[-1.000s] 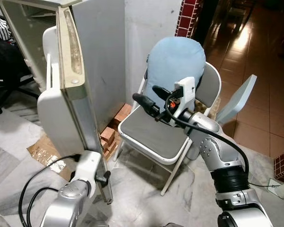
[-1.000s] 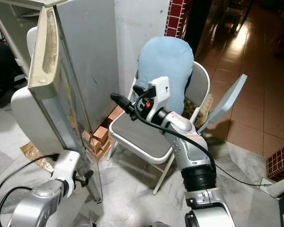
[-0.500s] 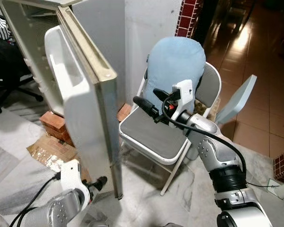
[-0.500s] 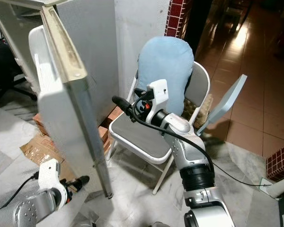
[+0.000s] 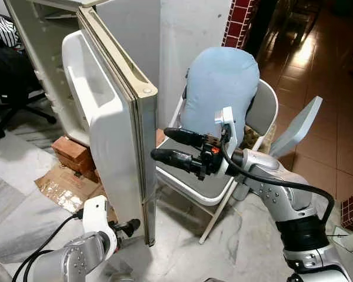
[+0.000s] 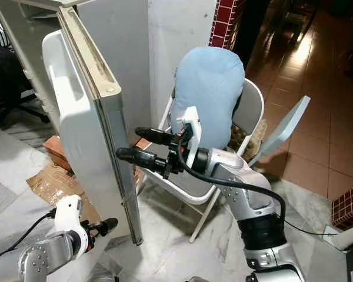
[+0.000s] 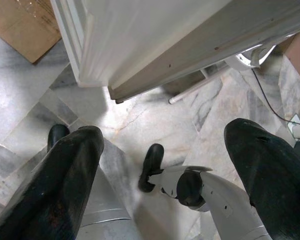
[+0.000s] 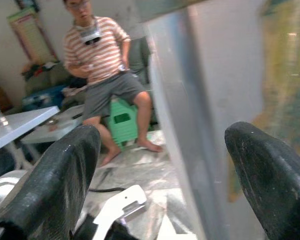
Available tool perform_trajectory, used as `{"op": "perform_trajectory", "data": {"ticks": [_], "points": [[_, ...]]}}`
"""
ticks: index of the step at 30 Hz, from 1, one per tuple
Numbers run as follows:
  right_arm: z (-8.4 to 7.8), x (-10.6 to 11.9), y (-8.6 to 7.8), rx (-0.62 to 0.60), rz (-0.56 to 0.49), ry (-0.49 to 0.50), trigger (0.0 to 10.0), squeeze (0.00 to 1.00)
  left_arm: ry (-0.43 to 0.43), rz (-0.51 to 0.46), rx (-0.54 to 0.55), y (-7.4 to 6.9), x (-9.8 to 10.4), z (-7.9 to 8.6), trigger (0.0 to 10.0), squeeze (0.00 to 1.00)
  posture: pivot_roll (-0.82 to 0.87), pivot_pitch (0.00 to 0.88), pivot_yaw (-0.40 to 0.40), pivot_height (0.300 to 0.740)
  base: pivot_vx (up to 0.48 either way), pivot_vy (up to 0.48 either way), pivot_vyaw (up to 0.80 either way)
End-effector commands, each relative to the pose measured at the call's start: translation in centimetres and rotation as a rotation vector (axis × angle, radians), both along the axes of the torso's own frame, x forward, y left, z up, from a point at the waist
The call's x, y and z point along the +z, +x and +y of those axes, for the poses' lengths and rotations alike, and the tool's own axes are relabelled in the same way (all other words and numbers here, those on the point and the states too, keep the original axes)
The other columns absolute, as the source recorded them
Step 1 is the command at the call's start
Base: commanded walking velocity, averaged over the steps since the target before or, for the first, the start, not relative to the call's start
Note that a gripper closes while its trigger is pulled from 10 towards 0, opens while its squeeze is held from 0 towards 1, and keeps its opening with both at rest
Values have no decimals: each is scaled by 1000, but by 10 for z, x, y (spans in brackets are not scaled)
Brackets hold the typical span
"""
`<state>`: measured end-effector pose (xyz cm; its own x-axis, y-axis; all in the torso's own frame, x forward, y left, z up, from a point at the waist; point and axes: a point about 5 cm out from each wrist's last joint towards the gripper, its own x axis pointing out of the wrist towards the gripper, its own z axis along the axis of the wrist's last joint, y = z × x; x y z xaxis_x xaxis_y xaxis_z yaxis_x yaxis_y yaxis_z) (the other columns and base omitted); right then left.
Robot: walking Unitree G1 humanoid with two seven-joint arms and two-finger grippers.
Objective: Restocking fridge
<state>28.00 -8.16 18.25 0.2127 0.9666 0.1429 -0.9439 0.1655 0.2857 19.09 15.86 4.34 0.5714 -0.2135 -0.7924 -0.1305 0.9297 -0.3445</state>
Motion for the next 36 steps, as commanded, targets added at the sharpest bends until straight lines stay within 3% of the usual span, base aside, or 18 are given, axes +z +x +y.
{"op": "perform_trajectory", "data": {"ticks": [1, 2, 5, 7, 10, 17, 19, 25, 27, 28, 30, 33, 36], "points": [[3, -2, 11, -92, -34, -66, 10000, 0, 5, -8, -14, -1, 3, -3, 10000, 0, 95, 0, -50, 740, 0, 0, 0], [3, -2, 11, -92, -34, -66, 10000, 0, 5, -8, -14, -1, 3, -3, 10000, 0, 95, 0, -50, 740, 0, 0, 0], [4, -13, 35, -317, -55, -189, 10000, 0, -2, -8, -14, -1, 3, -3, 10000, 0, 93, 0, -47, 740, 0, 0, 0], [4, -11, 42, -404, -54, -196, 10000, 0, -2, -8, -16, -1, 3, -4, 10000, 0, 93, 0, -47, 740, 0, 0, 0], [6, -6, 45, -441, -39, -165, 10000, 0, -3, -8, -17, -1, 2, -4, 10000, 0, 90, 0, -43, 740, 0, 0, 0], [22, 5, 36, -419, -40, -82, 10000, 0, 1, -6, -30, 2, 1, -4, 10000, 0, 80, 0, -33, 740, 0, 0, 0], [28, 6, 29, -352, -39, -54, 10000, 0, 0, -8, -30, 3, 0, -5, 10000, 0, 76, 0, -34, 740, 0, 0, 0], [23, 1, 24, -264, -4, -23, 10000, 0, -5, -14, -32, 5, 0, -5, 10000, 0, 78, 0, -35, 740, 0, 0, 0], [20, -2, 26, -290, -7, -42, 10000, 0, -4, -14, -33, 6, 0, -5, 10000, 0, 78, 0, -34, 740, 0, 0, 0], [12, -12, 32, -350, -21, -126, 10000, 0, -3, -15, -32, 6, 0, -5, 10000, 0, 80, 0, -33, 740, 0, 0, 0], [5, -19, 36, -379, -32, -169, 10000, 0, -2, -15, -31, 6, -1, -5, 10000, 0, 80, 0, -33, 740, 0, 0, 0], [-1, -22, 36, -381, -14, -161, 10000, 0, -1, -15, -31, 5, -1, -4, 10000, 0, 83, 0, -31, 740, 0, 0, 0], [-6, -27, 41, -450, -33, -216, 10000, 0, 1, -16, -33, 5, -1, -4, 10000, 0, 77, 0, -28, 740, 0, 0, 0]]}}
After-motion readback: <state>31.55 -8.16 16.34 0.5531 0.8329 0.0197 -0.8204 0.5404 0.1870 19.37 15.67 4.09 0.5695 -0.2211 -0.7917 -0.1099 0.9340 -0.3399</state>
